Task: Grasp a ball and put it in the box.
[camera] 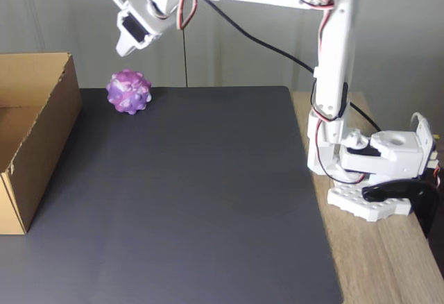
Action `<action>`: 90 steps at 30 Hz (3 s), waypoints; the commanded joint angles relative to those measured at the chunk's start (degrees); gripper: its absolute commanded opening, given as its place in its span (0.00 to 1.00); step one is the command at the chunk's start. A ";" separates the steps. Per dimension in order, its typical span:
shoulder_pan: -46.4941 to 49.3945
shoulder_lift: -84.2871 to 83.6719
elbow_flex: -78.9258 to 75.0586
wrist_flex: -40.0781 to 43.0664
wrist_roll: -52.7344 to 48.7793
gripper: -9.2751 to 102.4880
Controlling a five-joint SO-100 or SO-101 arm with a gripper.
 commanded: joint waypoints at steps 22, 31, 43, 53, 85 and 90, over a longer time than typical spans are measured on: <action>1.49 -4.92 -3.34 5.36 -0.79 0.08; 0.79 -9.84 -3.96 2.02 -2.37 0.09; 1.58 -11.43 -4.66 -1.85 -1.49 0.19; 2.81 -10.11 -4.57 1.67 -1.32 0.29; 5.19 -20.30 -10.02 -0.18 0.79 0.36; 5.45 -21.80 -10.02 -0.88 1.41 0.34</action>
